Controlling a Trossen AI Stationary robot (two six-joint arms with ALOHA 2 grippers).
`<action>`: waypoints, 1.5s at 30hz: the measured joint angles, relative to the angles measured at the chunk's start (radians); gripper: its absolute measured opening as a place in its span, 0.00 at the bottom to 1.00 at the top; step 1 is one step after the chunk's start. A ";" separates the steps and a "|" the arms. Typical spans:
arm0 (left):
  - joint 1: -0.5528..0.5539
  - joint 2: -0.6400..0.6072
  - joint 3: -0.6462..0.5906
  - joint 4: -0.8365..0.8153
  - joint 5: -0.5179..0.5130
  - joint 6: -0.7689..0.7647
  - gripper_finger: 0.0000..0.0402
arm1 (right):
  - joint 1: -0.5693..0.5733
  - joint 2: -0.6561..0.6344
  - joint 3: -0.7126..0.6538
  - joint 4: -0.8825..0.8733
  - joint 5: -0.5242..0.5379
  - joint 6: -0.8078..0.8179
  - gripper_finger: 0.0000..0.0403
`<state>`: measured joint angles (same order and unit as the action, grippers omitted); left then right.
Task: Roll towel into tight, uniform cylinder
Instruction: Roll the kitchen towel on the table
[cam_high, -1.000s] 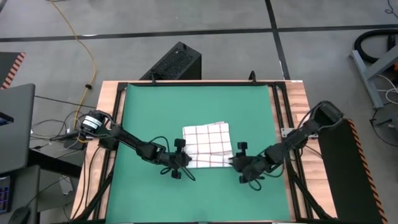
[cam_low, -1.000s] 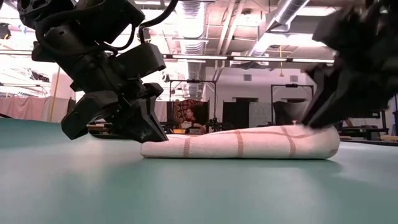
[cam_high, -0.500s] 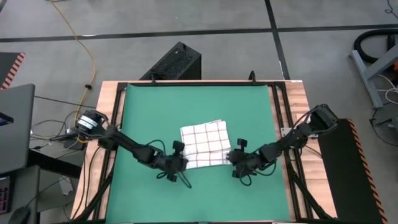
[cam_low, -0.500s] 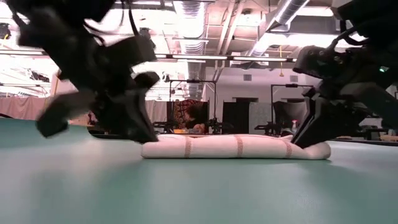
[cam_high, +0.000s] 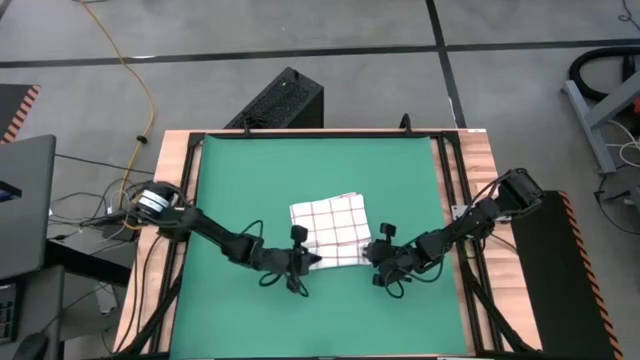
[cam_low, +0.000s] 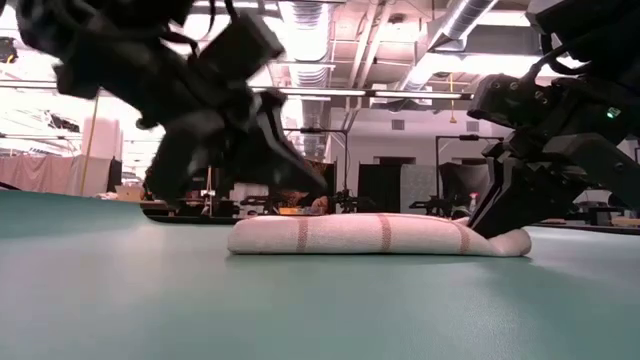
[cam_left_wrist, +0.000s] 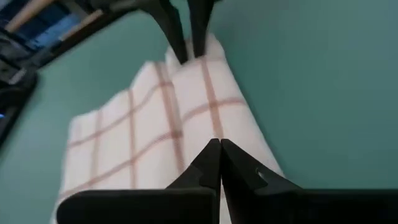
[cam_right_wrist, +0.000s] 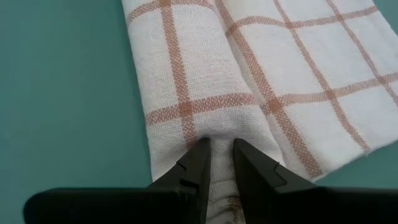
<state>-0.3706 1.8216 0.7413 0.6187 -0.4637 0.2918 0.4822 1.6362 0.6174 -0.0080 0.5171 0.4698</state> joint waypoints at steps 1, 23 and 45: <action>0.008 0.017 0.000 0.012 0.016 0.000 0.00 | 0.000 0.000 0.000 0.000 0.000 0.000 0.23; 0.064 0.105 0.015 -0.192 0.049 -0.208 0.00 | 0.137 -0.259 -0.003 0.052 0.129 -0.333 0.26; 0.079 0.107 0.000 -0.202 0.093 -0.264 0.00 | 0.040 0.047 0.003 0.104 0.145 -0.470 0.70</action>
<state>-0.2916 1.9285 0.7410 0.4168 -0.3706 0.0274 0.5220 1.6827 0.6206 0.0964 0.6617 0.0002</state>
